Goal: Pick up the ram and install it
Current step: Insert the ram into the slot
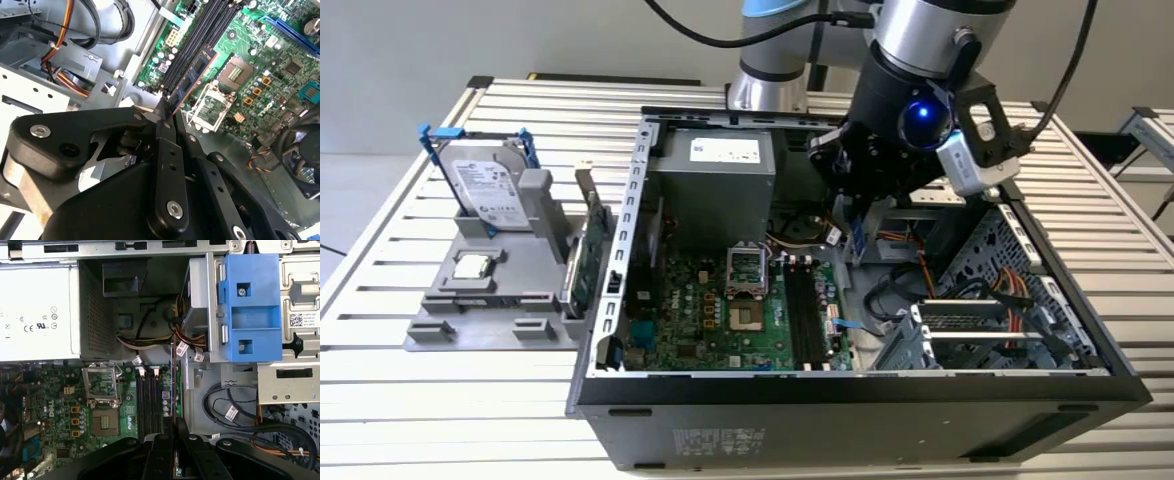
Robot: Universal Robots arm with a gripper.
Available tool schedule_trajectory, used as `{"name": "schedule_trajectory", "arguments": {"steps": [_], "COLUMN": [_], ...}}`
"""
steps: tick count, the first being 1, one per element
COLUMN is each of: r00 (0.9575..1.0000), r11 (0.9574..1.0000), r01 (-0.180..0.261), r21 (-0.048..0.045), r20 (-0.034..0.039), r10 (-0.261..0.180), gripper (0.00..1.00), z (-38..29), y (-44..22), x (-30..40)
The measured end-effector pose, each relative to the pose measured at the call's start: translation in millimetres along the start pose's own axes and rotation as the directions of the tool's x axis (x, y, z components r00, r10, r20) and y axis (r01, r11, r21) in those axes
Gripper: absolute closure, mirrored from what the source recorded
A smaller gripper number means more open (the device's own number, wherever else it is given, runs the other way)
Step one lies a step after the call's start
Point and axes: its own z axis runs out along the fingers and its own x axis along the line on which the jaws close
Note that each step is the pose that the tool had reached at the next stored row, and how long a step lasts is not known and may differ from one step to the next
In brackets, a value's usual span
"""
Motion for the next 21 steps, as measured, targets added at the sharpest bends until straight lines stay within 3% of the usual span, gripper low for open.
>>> {"name": "schedule_trajectory", "arguments": {"steps": [21], "r00": [0.9999], "r11": [0.9999], "r01": [0.013], "r21": [0.0005], "r20": [-0.0008], "r10": [-0.013], "gripper": [1.0], "z": [5.4], "y": [-4.9], "x": [3.0]}}
